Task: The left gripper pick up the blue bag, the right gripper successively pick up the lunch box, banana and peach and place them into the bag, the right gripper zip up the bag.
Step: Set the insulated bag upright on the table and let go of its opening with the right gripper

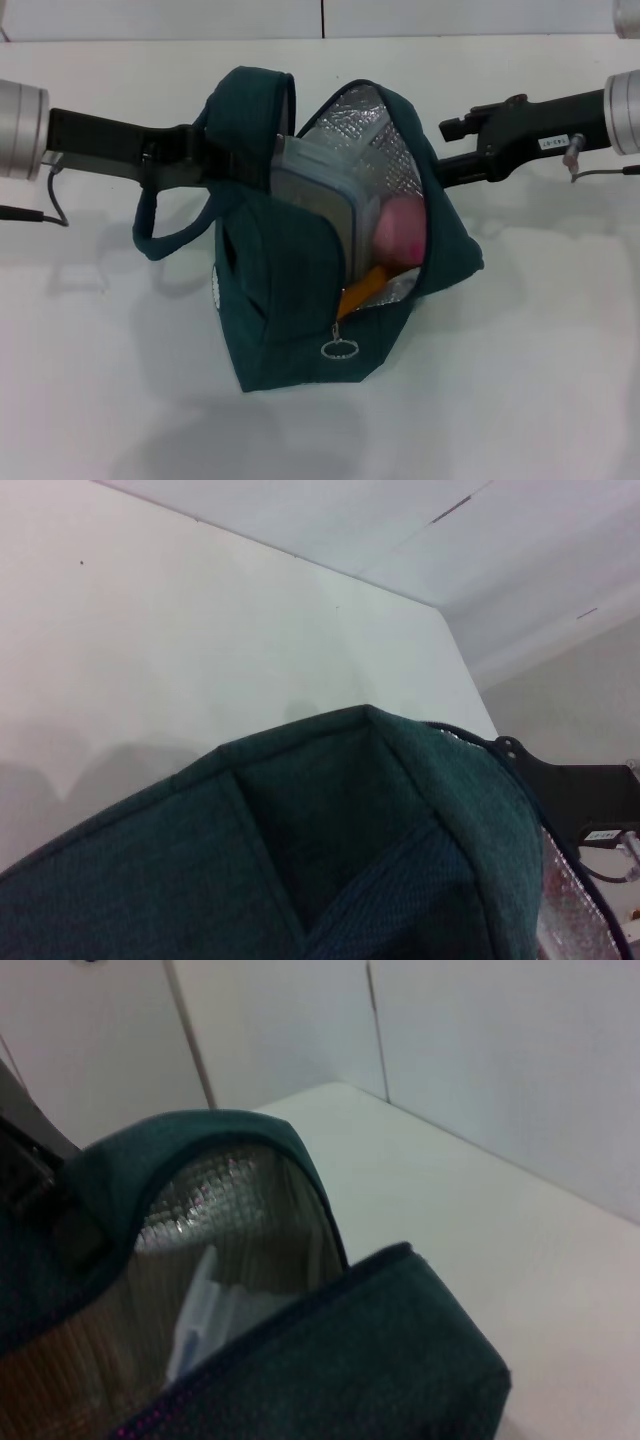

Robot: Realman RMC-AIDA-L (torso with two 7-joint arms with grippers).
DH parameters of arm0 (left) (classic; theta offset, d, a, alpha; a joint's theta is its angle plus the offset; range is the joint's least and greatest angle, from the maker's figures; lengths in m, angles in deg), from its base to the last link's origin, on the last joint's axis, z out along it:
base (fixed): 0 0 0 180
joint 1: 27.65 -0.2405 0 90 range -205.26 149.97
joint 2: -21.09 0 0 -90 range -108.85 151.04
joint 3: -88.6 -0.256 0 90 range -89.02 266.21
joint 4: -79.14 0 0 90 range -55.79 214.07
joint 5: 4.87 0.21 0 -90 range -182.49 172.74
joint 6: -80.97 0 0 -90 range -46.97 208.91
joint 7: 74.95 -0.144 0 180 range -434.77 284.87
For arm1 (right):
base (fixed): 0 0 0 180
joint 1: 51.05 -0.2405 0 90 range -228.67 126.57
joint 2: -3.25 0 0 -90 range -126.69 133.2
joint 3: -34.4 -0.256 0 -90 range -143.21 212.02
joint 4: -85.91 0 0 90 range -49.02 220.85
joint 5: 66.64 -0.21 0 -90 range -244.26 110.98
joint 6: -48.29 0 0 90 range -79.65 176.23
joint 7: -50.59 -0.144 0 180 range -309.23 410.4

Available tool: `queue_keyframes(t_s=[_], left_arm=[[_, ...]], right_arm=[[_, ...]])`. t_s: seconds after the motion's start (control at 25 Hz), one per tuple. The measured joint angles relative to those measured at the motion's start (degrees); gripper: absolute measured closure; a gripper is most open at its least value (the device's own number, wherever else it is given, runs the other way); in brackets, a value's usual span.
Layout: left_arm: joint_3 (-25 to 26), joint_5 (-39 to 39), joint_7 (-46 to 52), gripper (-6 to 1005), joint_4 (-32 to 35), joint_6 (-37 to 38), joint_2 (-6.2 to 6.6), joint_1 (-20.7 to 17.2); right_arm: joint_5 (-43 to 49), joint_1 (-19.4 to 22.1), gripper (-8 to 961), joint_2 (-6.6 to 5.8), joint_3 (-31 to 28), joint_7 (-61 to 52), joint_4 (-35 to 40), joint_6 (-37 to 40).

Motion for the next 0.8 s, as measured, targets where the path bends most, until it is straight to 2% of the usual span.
queue_keyframes(t_s=[0.12,0.32,0.64,0.8], left_arm=[[0.0,-0.02,-0.01,958,0.0,0.0,-0.02,-0.15],[0.0,-0.02,-0.01,958,0.0,0.01,-0.2,-0.38],[0.0,-0.02,-0.22,958,0.0,-0.01,-0.28,-0.33],[0.0,-0.02,-0.57,958,0.0,-0.12,-0.26,-0.35]], right_arm=[[-2.51,0.66,163,-0.04,0.08,1.89,0.02,-0.31],[-5.0,1.25,364,-0.23,0.11,4.24,0.09,-0.59],[-4.7,1.11,586,-0.23,0.94,4.42,0.03,-0.73],[-4.86,1.23,737,-0.23,1.01,4.64,0.23,-0.79]])
